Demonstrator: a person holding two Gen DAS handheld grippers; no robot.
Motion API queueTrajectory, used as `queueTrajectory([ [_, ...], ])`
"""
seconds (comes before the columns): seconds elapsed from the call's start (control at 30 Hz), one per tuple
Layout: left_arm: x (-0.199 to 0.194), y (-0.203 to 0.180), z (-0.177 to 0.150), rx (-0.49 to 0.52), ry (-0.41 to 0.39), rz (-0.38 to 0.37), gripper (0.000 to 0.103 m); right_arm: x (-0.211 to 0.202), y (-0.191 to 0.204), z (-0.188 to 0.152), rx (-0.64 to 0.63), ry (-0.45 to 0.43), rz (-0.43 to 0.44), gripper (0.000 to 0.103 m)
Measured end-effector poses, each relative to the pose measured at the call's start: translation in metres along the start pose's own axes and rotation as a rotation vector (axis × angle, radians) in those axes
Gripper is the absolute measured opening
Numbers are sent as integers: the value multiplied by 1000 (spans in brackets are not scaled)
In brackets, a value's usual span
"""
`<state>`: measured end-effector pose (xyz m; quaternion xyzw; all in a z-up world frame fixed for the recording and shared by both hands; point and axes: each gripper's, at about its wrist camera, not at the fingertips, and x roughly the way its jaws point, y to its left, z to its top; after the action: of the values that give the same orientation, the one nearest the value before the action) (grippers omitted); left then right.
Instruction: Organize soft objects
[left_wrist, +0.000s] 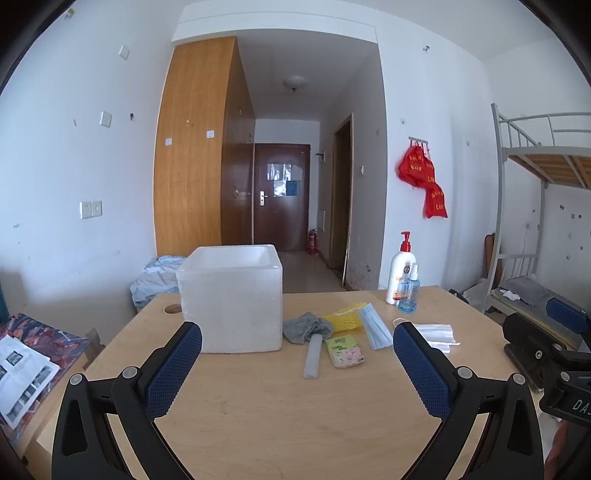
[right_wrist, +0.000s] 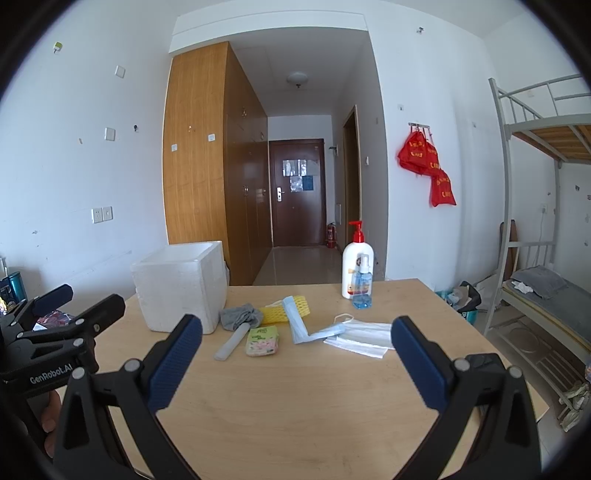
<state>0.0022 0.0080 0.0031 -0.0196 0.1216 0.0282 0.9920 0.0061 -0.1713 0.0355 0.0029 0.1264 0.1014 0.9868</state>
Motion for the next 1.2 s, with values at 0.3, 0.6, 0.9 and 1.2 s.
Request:
queueTrajectory([
  [0.3,0,0,-2,-3,1,-1,103,0,1,0,-1,-1,-1,103],
  [0.6,0,1,-2,-1,6,-1,103,0,1,-1,-1,-1,-1,103],
  [0.9,1,1,-1,-2,7,0,103,1,0,-2,-1,-1,-2,103],
  [1.2,8,1,1,-2,24,-3,103,6,-1,-2,-1,5,0,103],
])
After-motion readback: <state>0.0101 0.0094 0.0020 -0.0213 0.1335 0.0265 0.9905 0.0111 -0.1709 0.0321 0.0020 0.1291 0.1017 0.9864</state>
